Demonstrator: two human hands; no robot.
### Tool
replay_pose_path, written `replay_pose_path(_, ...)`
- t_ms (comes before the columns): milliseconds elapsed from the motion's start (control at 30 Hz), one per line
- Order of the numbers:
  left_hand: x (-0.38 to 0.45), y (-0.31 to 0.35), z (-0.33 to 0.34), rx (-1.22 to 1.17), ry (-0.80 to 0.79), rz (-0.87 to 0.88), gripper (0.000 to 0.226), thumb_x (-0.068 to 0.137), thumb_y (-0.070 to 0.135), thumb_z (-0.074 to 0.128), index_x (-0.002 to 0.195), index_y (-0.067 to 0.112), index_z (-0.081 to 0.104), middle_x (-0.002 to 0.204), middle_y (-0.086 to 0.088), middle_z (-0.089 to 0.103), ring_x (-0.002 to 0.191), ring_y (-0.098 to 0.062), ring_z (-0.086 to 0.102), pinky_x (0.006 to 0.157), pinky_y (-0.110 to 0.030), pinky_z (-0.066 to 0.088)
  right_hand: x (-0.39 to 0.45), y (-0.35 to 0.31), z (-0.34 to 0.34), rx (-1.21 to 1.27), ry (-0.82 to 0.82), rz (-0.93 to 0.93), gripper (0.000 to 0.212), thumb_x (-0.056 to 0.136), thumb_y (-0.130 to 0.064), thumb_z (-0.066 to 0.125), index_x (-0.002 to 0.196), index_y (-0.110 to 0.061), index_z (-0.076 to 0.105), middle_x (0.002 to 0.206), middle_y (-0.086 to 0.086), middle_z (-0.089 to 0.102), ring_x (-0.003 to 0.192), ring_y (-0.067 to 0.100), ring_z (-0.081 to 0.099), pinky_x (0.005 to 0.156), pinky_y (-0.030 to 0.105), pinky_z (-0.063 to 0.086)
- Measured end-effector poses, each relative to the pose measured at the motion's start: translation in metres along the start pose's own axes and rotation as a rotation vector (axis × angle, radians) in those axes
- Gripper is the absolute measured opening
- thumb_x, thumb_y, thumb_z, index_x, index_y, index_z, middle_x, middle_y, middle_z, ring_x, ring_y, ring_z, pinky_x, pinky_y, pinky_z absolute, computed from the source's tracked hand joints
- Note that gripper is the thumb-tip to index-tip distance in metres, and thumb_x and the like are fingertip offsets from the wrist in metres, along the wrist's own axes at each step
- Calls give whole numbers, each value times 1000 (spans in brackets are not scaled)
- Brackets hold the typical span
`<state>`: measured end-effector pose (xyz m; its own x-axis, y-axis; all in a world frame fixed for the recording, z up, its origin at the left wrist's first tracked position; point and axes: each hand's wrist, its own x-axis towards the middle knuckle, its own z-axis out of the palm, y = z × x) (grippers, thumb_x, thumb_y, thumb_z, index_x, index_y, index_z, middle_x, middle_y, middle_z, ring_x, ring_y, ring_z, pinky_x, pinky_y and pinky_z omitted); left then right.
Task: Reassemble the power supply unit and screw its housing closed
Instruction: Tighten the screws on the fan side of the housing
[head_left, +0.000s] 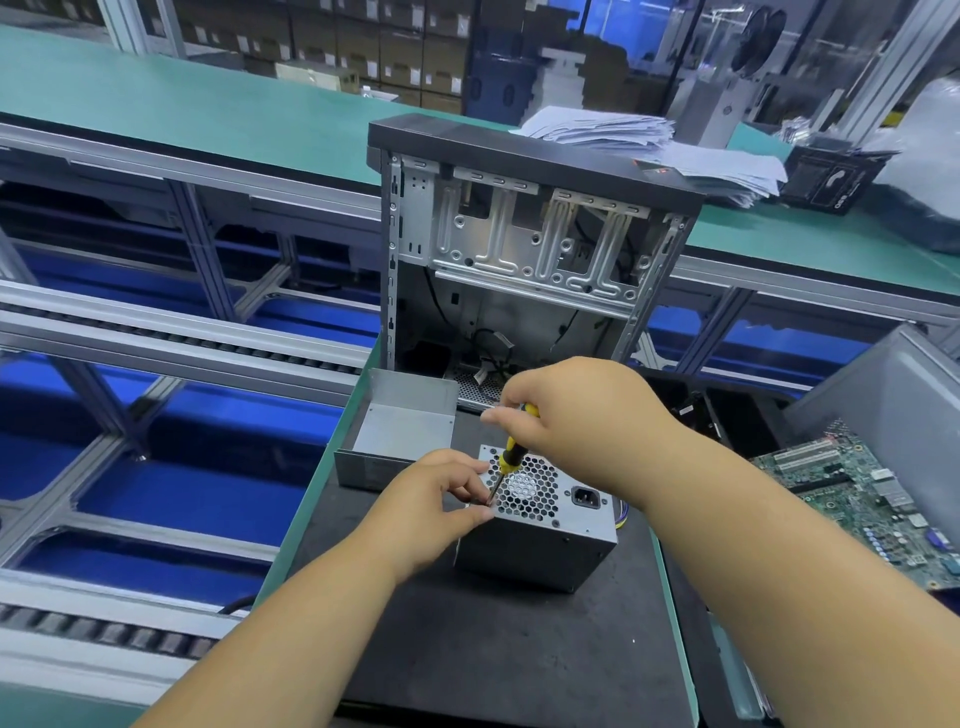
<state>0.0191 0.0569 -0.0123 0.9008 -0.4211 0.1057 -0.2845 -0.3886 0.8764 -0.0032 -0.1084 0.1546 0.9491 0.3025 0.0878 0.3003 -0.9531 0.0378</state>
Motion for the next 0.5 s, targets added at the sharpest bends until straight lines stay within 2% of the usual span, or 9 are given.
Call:
replay_pose_path(67,0,0,0,-3,2,-1,20,77,24,82,71,38,69,112,28,59,90,3,62,82,-6,42,-1,1,0,15,-1,-3,42,98,-58,36,79,-29,60,60,-8,50,59,5,45,51,28,32)
replay_pose_path(100,0,1,0,-9,2,-4,21,77,24,82,71,39,69,111,30,59,90,3,62,81,-5,42,-2,1,-1,58,-10,-9,38,98,-55,38,81,-30,61,67,-9,55,65,6,50,55,29,38)
replay_pose_path(167,0,1,0,-14,1,-13,25,77,24,82,70,43,68,109,34,57,89,4,61,80,-3,41,-5,1,-2,171,-31,-26,22,92,-44,45,98,-36,65,90,-13,58,84,11,56,68,31,46)
replay_pose_path(200,-1,1,-1,-11,0,-15,26,77,25,82,70,45,67,109,36,56,89,5,61,79,-2,40,-5,1,-3,197,-38,-41,24,88,-39,47,106,-38,63,94,-15,57,88,11,55,70,31,46)
replay_pose_path(300,-1,1,0,3,-3,-18,28,78,26,81,70,48,66,110,41,53,90,5,61,78,0,39,-5,1,-4,163,-7,-66,24,91,-41,53,114,-37,58,84,-14,53,83,12,52,67,30,43)
replay_pose_path(367,-1,1,0,3,-4,-23,26,78,25,81,70,45,67,109,39,55,90,5,61,79,-2,40,-3,2,-3,68,30,-60,23,94,-53,50,100,-32,58,72,-12,51,75,15,50,60,30,40)
replay_pose_path(500,-1,2,0,-20,1,-27,19,78,22,82,71,36,69,112,27,59,89,4,62,80,-3,41,1,0,5,-98,79,15,48,96,-64,36,72,-23,47,57,-6,44,58,16,45,49,26,28)
